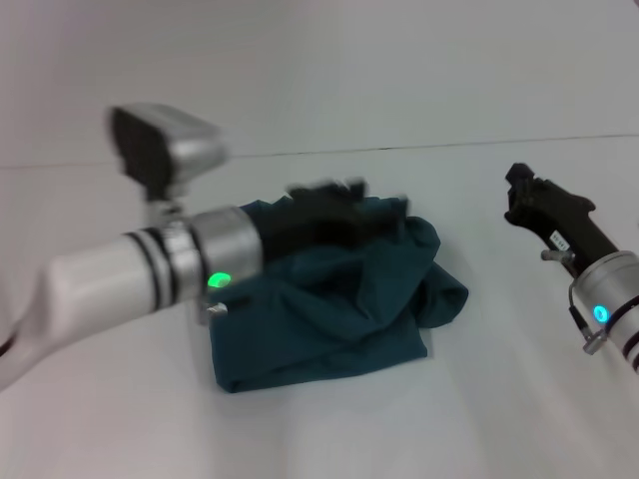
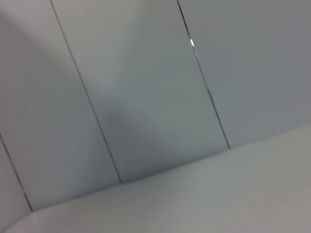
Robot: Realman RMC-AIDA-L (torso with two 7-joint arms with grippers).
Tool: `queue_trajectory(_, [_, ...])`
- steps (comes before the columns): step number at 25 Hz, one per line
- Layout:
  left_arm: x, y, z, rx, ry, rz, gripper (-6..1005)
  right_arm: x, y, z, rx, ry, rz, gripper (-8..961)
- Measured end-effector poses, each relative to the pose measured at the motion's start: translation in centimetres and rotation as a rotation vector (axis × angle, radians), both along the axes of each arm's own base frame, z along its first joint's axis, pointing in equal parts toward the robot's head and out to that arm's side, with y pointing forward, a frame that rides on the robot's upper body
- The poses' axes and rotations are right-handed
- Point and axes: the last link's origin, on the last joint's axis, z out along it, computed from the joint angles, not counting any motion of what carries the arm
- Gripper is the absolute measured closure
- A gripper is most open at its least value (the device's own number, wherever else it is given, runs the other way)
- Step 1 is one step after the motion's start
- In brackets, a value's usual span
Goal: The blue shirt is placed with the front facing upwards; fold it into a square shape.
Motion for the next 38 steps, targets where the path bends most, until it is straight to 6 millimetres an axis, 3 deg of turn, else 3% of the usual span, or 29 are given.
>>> queue_trajectory(5, [-3.6, -0.9, 4.1, 0.233, -0.097, -0.007, 352, -0.6, -1.0, 0.4, -0.033, -0.003, 0.122, 953])
queue_trajectory(10, [-7.3, -2.5, 6.7, 0.354, -0.248, 0.019, 249, -3.1, -3.1, -1.4, -0.163, -0.083, 0.381, 953])
queue_trajectory(16, [-9.0, -3.6, 6.8, 0.391, -0.275, 0.036, 216, -5.6, -4.6, -3.7, -0.286, -0.146, 0.571, 954])
queue_trajectory(24, [-9.8, -3.9, 6.4, 0.383, -0.267, 0.066, 213, -7.4, -3.8, -6.8, -0.419, -0.211, 0.574, 954])
queue_trajectory(28, [-10.0, -3.9, 6.3, 0.385, -0.260, 0.069, 213, -6.9, -3.6, -7.5, -0.426, -0.183, 0.474, 954])
queue_trajectory(38, [-10.2, -3.9, 6.4, 0.391, -0.253, 0.075, 213, -2.0, -4.4, -5.8, -0.356, -0.040, 0.192, 954])
